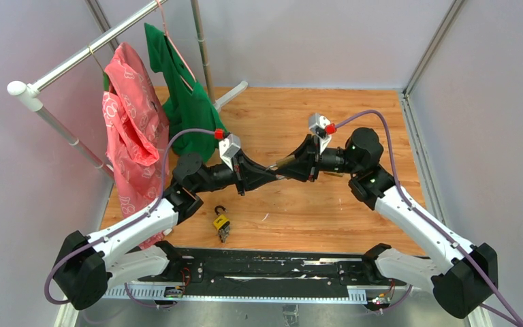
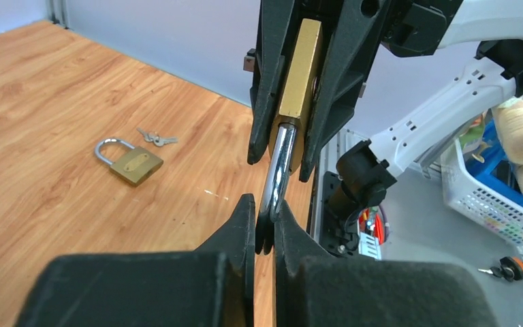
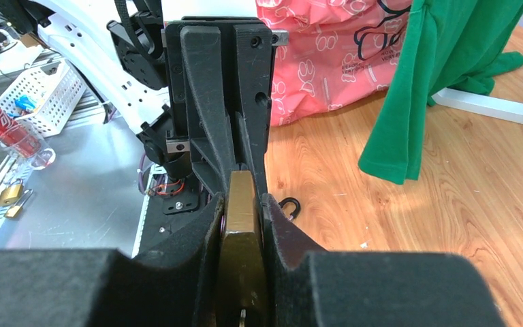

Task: Lock with the key
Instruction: Lock the lock.

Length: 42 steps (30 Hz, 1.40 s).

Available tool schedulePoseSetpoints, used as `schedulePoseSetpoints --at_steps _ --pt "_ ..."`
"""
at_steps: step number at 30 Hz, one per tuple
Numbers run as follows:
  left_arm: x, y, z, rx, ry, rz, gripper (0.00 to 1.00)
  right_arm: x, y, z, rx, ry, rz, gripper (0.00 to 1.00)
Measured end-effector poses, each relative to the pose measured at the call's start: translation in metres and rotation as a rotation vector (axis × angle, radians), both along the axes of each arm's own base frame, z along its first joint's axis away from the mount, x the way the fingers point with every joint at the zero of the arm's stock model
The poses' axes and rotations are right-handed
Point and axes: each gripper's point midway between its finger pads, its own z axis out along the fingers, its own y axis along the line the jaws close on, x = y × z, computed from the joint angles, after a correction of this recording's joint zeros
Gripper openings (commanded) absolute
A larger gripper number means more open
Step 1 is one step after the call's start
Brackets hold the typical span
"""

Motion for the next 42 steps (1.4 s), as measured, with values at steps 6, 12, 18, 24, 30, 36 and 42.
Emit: schedulePoseSetpoints --at_steps 6,12,18,24,30,36,42 --pt "-0.003 0.002 0.000 -0.002 0.002 -0.002 0.00 -0.002 0.001 -0.002 -0.010 0.015 0.021 0.65" --pt "-0.008 0.001 -0.003 -0.006 0.047 -0.011 0.00 0.006 -0.003 -0.009 -0.105 0.031 0.009 0.82" --pt "-0.026 0.003 -0.011 0.022 -0.018 -0.092 0.00 0.011 -0.039 0.018 -0.223 -0.057 -0.034 0.75" --pt "-0.035 0.004 -0.015 0.053 -0.118 -0.138 0.00 -0.023 -0.066 0.031 -0.366 -0.139 0.022 0.63" --pt "-0.037 0.005 -0.021 0.078 -0.152 -0.159 0.00 -0.046 -0.075 -0.004 -0.529 -0.023 0.065 0.60" --pt "-0.039 0.005 -0.024 0.087 -0.157 -0.171 0.00 -0.047 -0.081 -0.004 -0.561 -0.053 0.020 0.52" --pt "-0.040 0.005 -0.025 0.090 -0.152 -0.177 0.00 -0.038 -0.078 -0.010 -0.585 -0.039 0.010 0.53"
